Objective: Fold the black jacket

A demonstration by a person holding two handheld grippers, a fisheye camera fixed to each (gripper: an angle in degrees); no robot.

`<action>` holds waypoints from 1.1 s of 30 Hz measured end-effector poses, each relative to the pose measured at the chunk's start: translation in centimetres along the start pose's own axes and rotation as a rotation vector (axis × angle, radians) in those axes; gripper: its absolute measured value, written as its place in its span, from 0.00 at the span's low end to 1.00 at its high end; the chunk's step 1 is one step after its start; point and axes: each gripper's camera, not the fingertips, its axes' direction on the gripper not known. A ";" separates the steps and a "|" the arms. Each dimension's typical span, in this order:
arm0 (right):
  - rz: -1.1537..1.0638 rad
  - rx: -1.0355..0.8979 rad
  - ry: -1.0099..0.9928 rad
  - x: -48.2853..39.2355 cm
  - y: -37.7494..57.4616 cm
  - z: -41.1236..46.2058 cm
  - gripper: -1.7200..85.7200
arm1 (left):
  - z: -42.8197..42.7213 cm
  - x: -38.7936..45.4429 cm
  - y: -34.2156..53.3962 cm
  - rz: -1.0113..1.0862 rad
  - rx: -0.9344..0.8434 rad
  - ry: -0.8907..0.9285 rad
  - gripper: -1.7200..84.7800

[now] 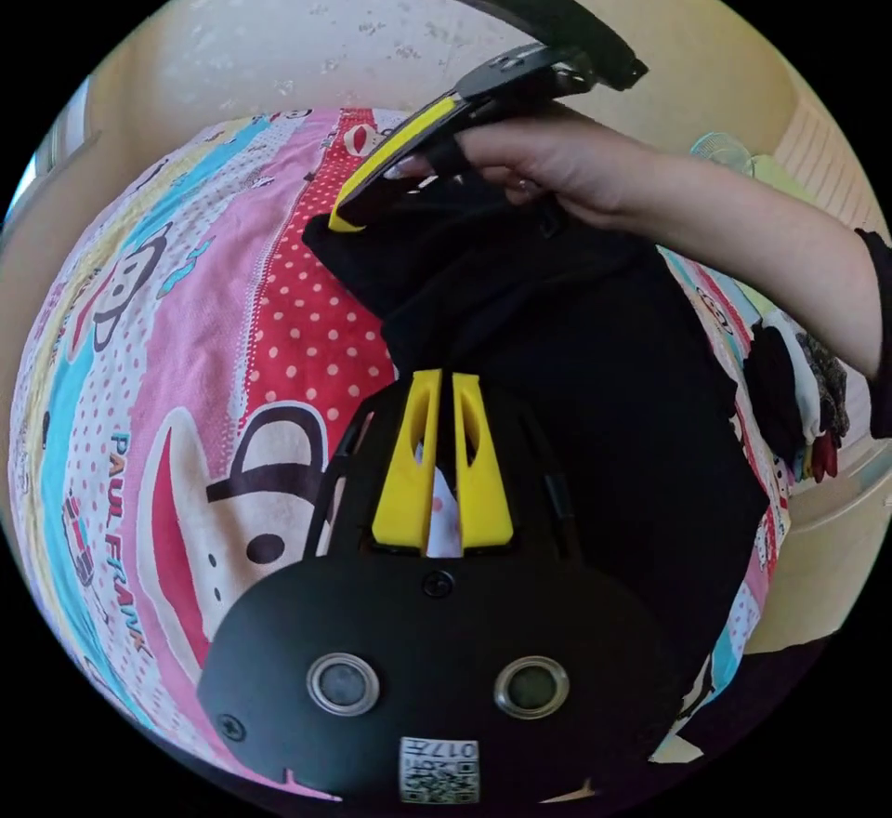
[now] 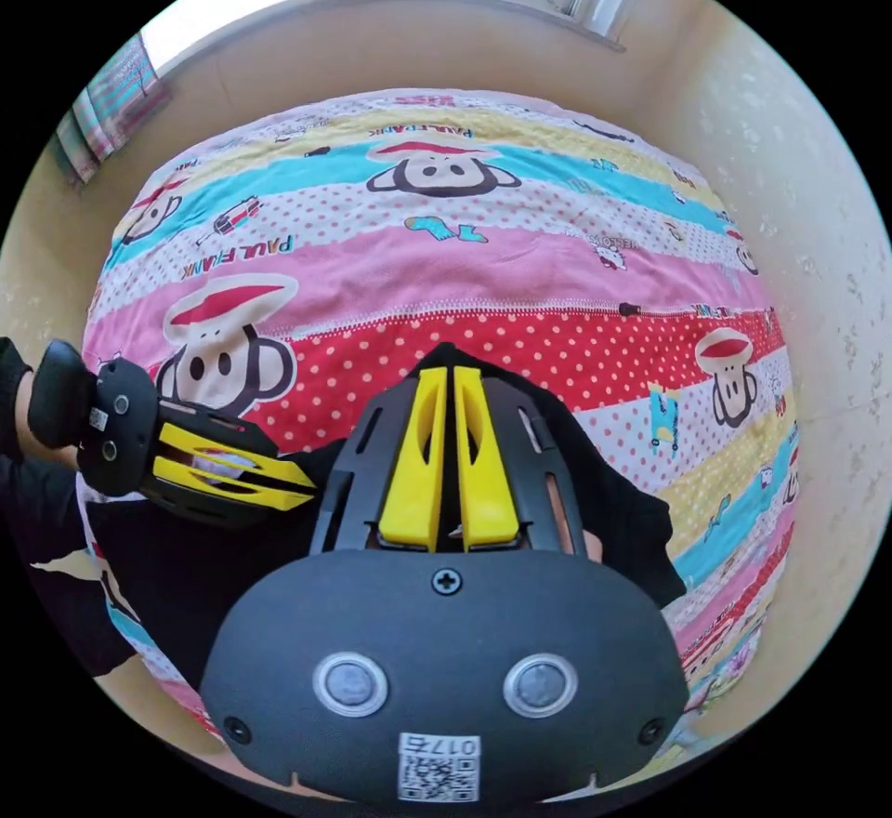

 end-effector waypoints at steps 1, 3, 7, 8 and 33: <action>0.031 0.013 0.001 0.2 0.0 -0.6 0.05 | 0.0 -0.1 0.2 -0.018 0.003 0.003 0.03; 0.096 0.026 0.023 0.8 0.0 -0.8 0.04 | -0.1 0.1 0.7 -0.080 0.006 0.010 0.01; 0.248 0.051 0.007 3.0 -0.8 0.7 0.05 | -0.4 2.6 0.7 -0.059 0.016 -0.084 0.01; 0.297 0.043 -0.026 3.5 -1.0 1.6 0.05 | -0.5 3.7 0.8 -0.044 0.020 -0.133 0.01; 1.091 0.119 0.142 7.0 30.0 -12.3 0.10 | 0.7 3.6 -3.0 -0.046 -0.001 -0.154 0.12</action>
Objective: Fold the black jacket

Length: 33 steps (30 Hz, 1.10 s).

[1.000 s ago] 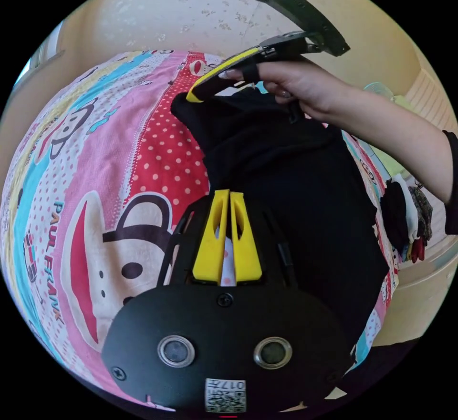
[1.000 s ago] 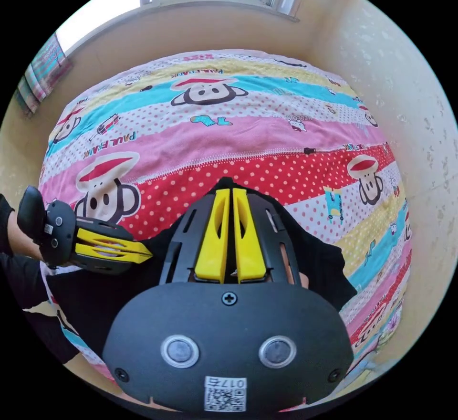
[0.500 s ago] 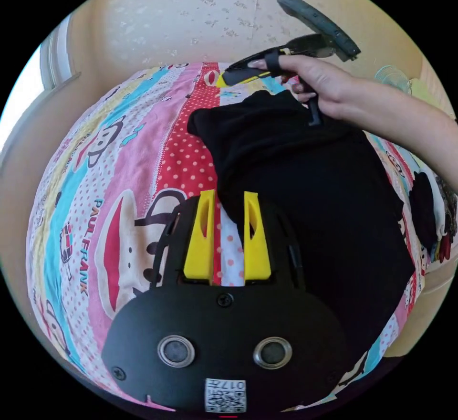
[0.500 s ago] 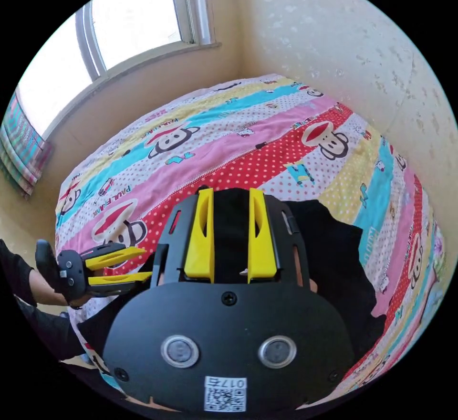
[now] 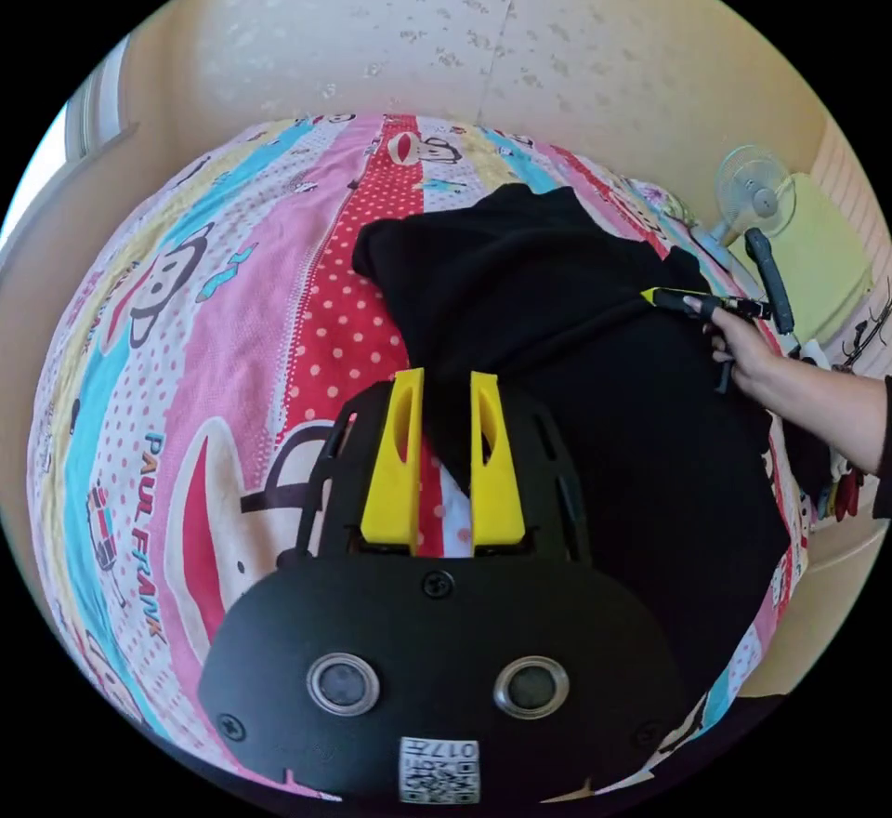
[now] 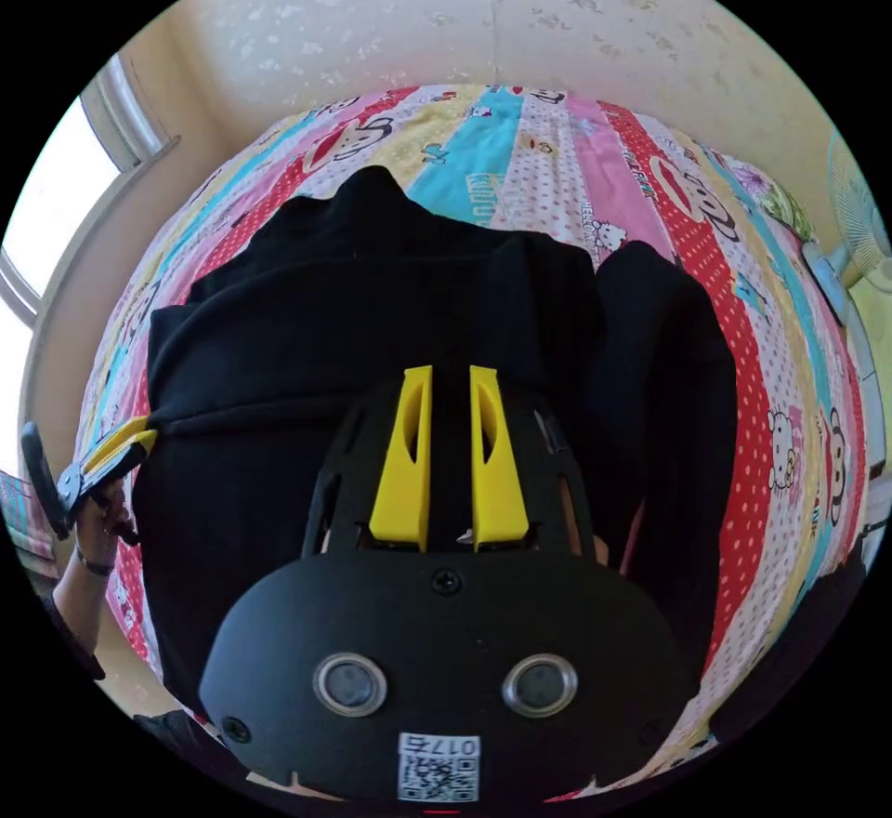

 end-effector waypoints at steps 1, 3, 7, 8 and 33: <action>0.013 -0.018 -0.041 0.5 -0.3 -0.9 0.11 | -0.1 0.3 0.0 0.005 -0.022 -0.046 0.12; 0.022 0.024 -0.091 1.1 -0.3 -3.6 0.10 | -1.2 1.3 0.2 0.016 -0.041 -0.109 0.11; 0.011 0.209 -0.105 3.6 4.5 -12.5 0.10 | -4.0 2.5 0.5 -0.029 0.106 0.200 0.11; 0.009 0.242 -0.070 4.7 6.5 -14.8 0.10 | -4.1 3.4 0.4 -0.022 0.139 0.312 0.11; 1.061 0.550 -0.427 23.4 29.1 -18.0 0.14 | 17.9 3.0 5.2 -0.168 -0.088 1.153 0.01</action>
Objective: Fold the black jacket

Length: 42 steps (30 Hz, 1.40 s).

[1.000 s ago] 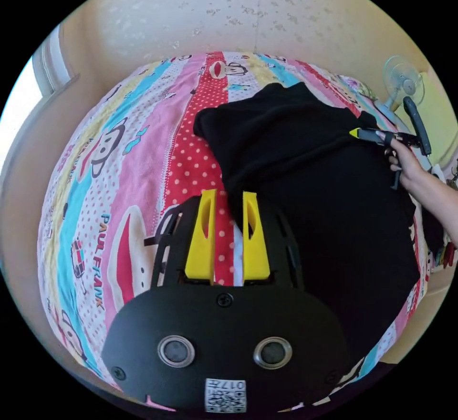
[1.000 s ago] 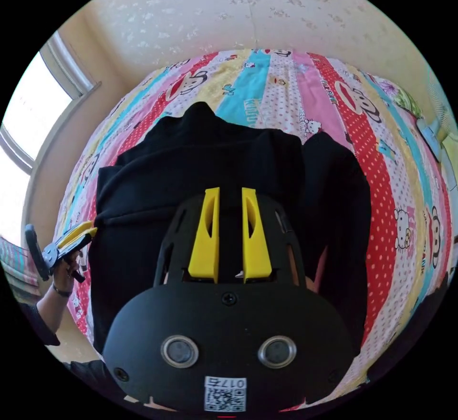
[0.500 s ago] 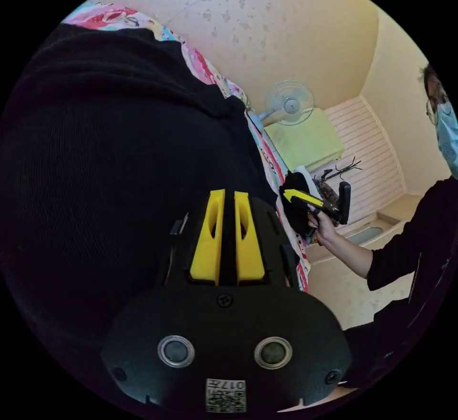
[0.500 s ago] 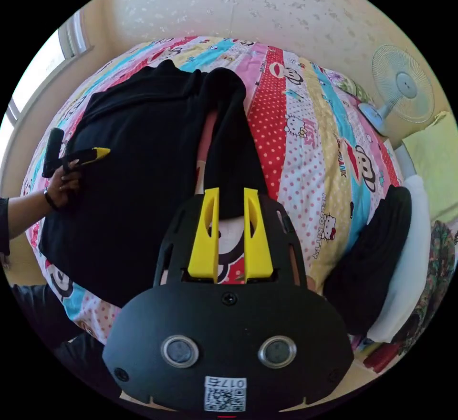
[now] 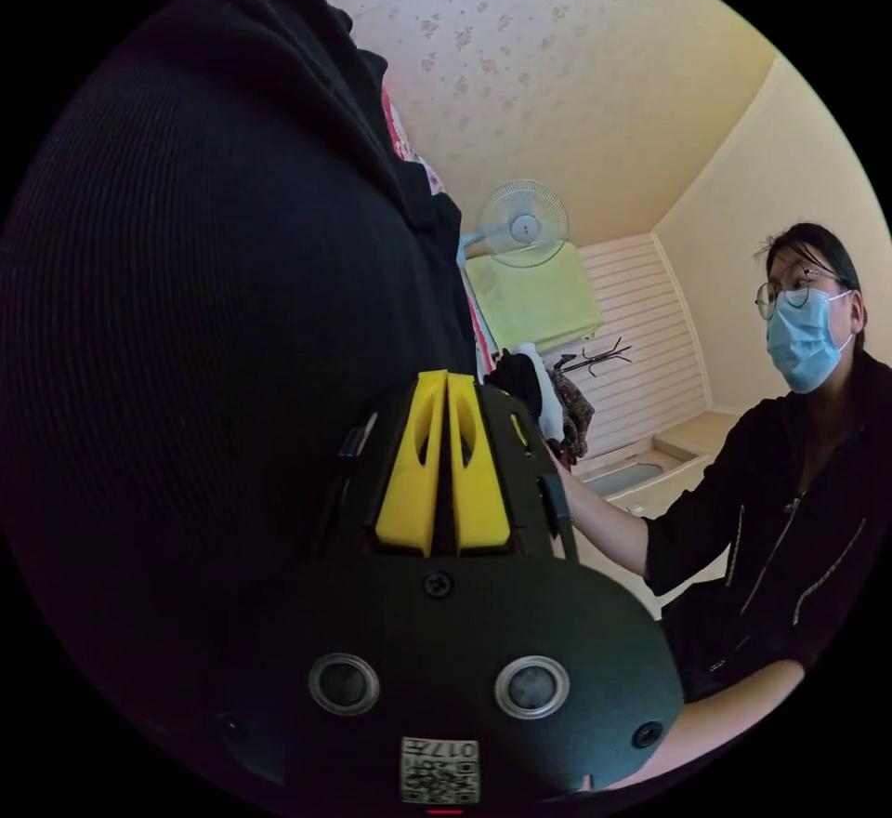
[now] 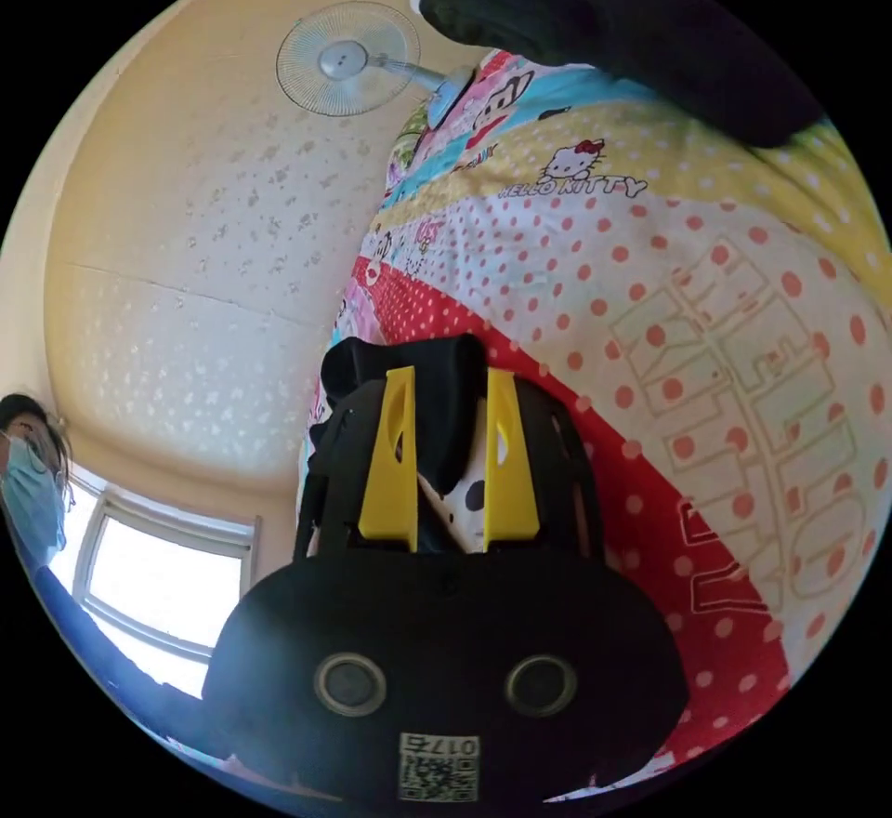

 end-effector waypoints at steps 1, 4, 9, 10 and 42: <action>-0.036 -0.001 0.005 -0.2 -0.2 0.3 0.14 | 0.0 -0.1 0.0 -0.001 0.000 0.002 0.01; -0.077 -0.047 0.059 -0.9 -1.4 1.6 0.10 | 0.1 -0.7 0.2 -0.001 0.000 0.004 0.01; -0.190 -0.173 0.034 -4.8 -7.1 1.8 0.07 | 0.3 -1.6 0.7 0.001 0.002 0.017 0.01; -0.247 -0.165 0.026 -6.7 -9.4 1.0 0.06 | 0.3 -1.7 0.7 0.002 0.003 0.018 0.01; -0.584 -1.119 -0.336 -31.9 25.2 35.0 0.15 | -0.2 -3.8 3.4 0.021 0.032 0.058 0.02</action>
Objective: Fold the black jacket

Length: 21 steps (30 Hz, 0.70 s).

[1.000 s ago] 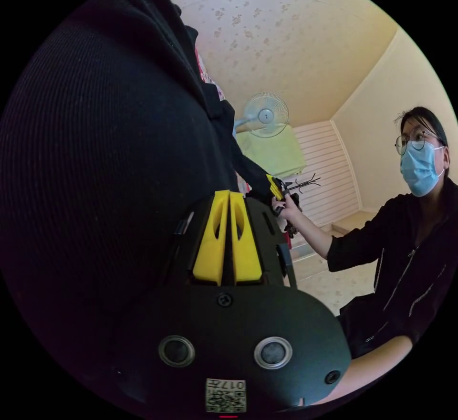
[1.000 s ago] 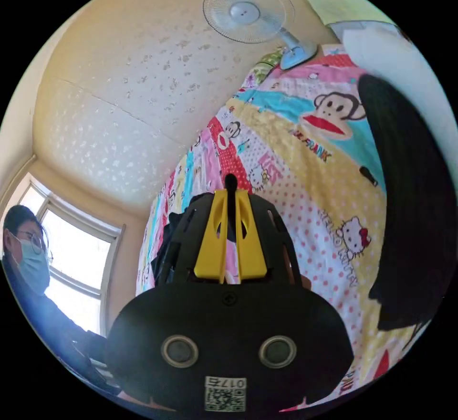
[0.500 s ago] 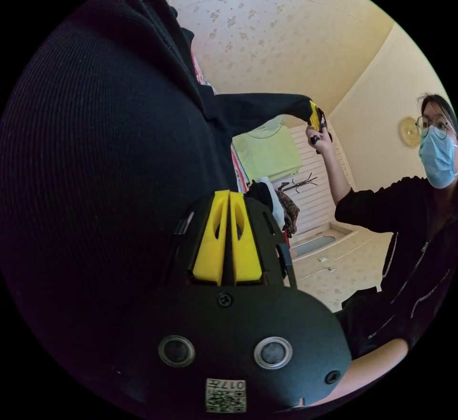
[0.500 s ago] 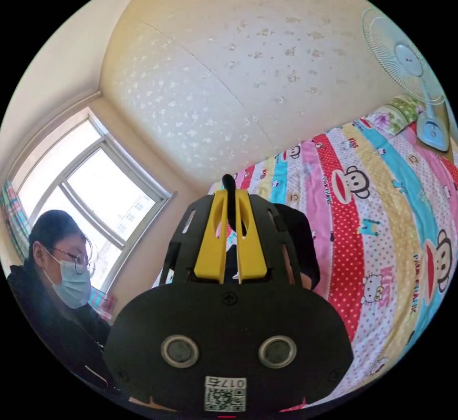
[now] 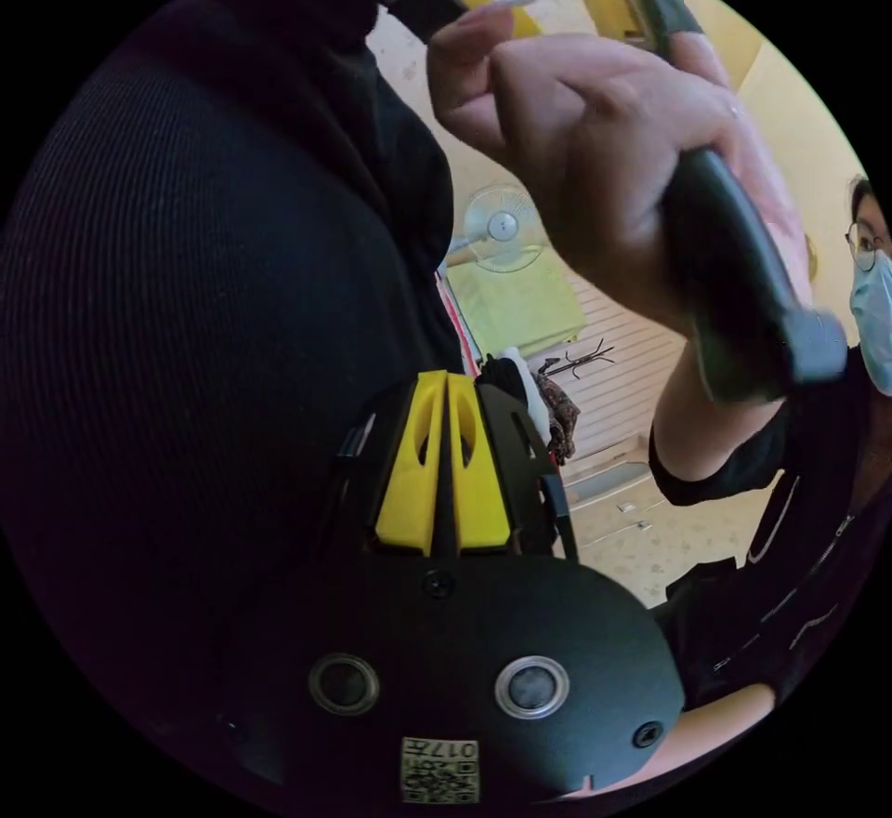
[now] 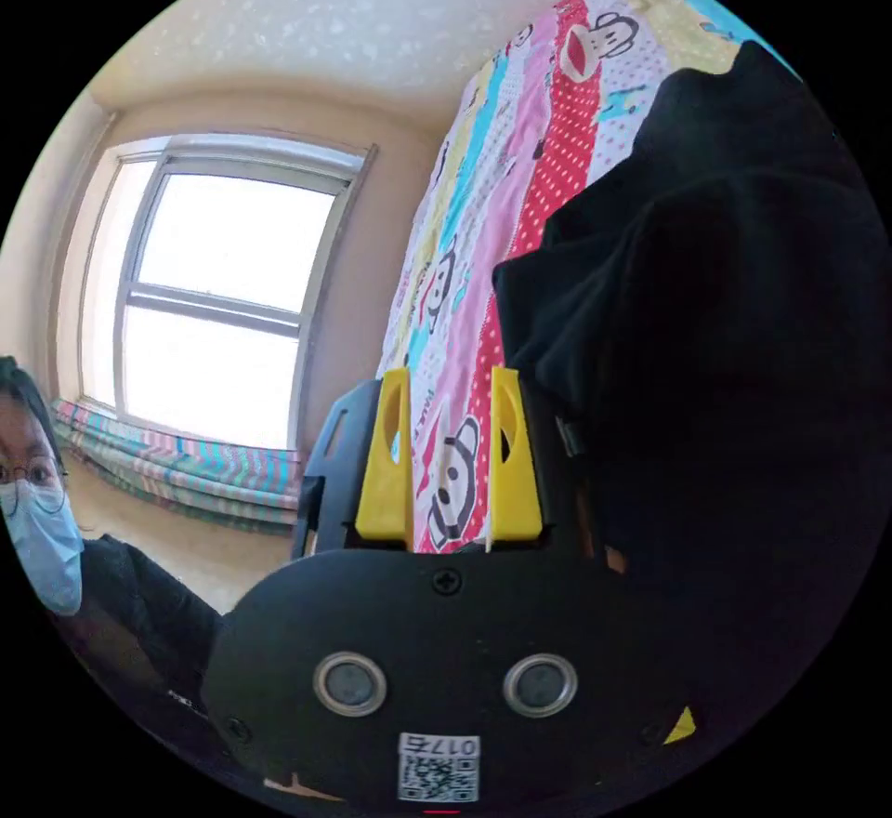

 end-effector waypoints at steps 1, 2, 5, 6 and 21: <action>-0.027 -0.065 -0.054 -0.5 0.3 0.4 0.16 | -0.1 0.0 0.0 -0.006 -0.001 0.005 0.04; -0.085 -0.094 -0.087 -1.5 0.7 -0.1 0.16 | -0.2 0.0 -0.1 -0.013 -0.006 0.022 0.06; -0.266 -0.075 -0.042 -4.5 1.4 -4.6 0.16 | -0.8 0.7 -0.4 -0.025 -0.047 0.077 0.08; -0.304 -0.058 0.005 -5.1 1.4 -5.8 0.16 | -1.8 1.8 -0.7 -0.025 -0.056 0.076 0.08; -0.419 -0.130 0.838 1.5 0.7 -10.6 0.16 | -14.5 0.7 -8.3 -0.444 0.182 -0.189 0.16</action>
